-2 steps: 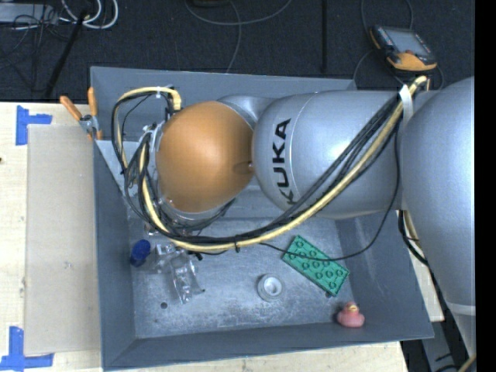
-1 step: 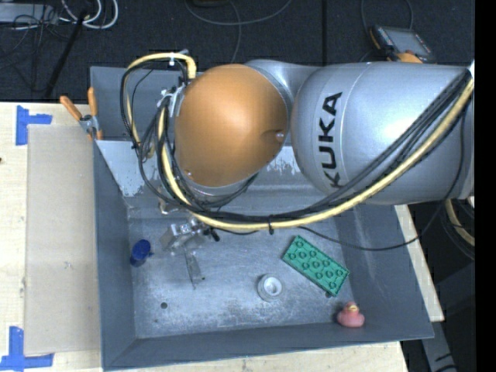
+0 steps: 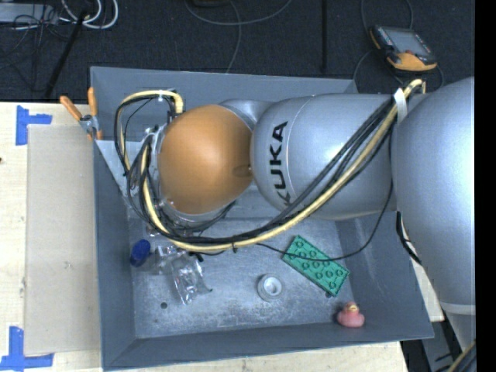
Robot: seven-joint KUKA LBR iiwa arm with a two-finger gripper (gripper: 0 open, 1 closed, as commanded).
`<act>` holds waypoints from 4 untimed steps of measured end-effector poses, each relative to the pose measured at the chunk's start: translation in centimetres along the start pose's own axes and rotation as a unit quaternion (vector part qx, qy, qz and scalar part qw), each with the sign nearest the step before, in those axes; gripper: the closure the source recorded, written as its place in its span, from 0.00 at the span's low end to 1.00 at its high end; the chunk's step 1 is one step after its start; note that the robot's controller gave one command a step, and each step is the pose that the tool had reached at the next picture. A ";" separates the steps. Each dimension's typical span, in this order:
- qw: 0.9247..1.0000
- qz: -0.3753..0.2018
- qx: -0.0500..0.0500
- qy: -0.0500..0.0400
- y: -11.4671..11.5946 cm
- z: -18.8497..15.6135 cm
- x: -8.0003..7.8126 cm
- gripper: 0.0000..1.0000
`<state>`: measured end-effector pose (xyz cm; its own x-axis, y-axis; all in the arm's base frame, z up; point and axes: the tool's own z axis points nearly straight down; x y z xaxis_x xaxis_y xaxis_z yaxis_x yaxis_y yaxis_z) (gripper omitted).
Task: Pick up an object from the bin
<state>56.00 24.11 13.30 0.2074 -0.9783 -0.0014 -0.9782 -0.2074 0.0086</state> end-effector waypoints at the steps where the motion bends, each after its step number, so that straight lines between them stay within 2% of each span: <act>1: 1.000 -0.010 0.008 -0.001 0.5 -8.1 0.2 1.00; 2: 0.993 0.116 0.003 -0.001 -4.0 -0.7 1.1 1.00; 3: 0.995 0.103 0.009 -0.002 -2.8 -9.1 0.7 1.00; 4: 1.000 -0.031 0.003 0.000 -3.1 -6.7 3.6 1.00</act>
Offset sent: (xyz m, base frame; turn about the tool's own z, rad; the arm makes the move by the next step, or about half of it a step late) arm -0.0051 -0.0047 0.0765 -0.0215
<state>59.87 21.28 19.95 0.2669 -0.9637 -0.0013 -0.9637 -0.2669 0.0027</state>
